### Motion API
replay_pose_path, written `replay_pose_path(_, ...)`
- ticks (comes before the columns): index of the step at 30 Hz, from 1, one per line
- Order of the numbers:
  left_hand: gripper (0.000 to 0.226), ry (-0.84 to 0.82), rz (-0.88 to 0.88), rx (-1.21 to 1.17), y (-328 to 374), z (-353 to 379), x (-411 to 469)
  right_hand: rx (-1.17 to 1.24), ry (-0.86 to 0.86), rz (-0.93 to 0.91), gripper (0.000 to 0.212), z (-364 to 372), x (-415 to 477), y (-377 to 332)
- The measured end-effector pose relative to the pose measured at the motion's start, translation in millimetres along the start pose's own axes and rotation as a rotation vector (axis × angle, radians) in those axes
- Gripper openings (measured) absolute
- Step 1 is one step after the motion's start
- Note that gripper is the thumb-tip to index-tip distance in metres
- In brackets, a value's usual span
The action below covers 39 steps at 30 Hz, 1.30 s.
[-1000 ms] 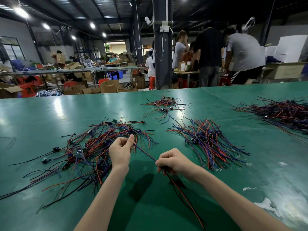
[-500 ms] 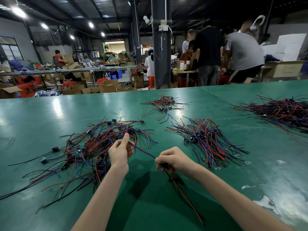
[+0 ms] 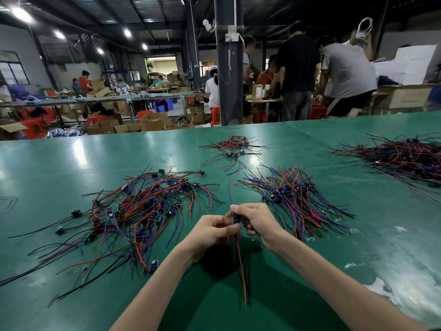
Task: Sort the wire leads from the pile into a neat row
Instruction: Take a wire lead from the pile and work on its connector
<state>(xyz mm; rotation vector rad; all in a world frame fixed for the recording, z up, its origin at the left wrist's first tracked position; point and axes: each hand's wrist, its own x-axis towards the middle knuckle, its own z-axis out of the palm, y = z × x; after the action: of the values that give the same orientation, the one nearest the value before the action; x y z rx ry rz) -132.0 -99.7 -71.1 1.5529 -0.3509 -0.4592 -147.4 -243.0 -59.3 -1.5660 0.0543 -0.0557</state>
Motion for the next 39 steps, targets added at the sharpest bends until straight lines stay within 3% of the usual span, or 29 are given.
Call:
replay_pose_path(7,0.008,0.117,-0.011,-0.081,0.7,-2.9,2.5,0.106,-0.026,0.055,0.026,1.9,1.7,0.7)
replay_pose_path(13,0.008,0.276,-0.038,-0.262,1.6,-12.3,6.8,-0.040,-0.183,0.120,0.021,3.4,-4.1,3.4)
replay_pose_path(26,0.015,0.300,0.024,-0.266,-1.9,-10.3,11.8,-0.116,-0.236,0.016,0.015,3.9,-3.4,4.1)
replay_pose_path(32,0.012,0.498,0.107,-0.309,2.5,-23.5,12.6,-0.187,-0.353,0.024,0.012,3.2,-6.4,3.8)
replay_pose_path(39,0.009,0.616,0.179,-0.260,2.7,-35.6,15.5,-0.187,-0.377,0.051,0.012,5.1,-8.9,0.5)
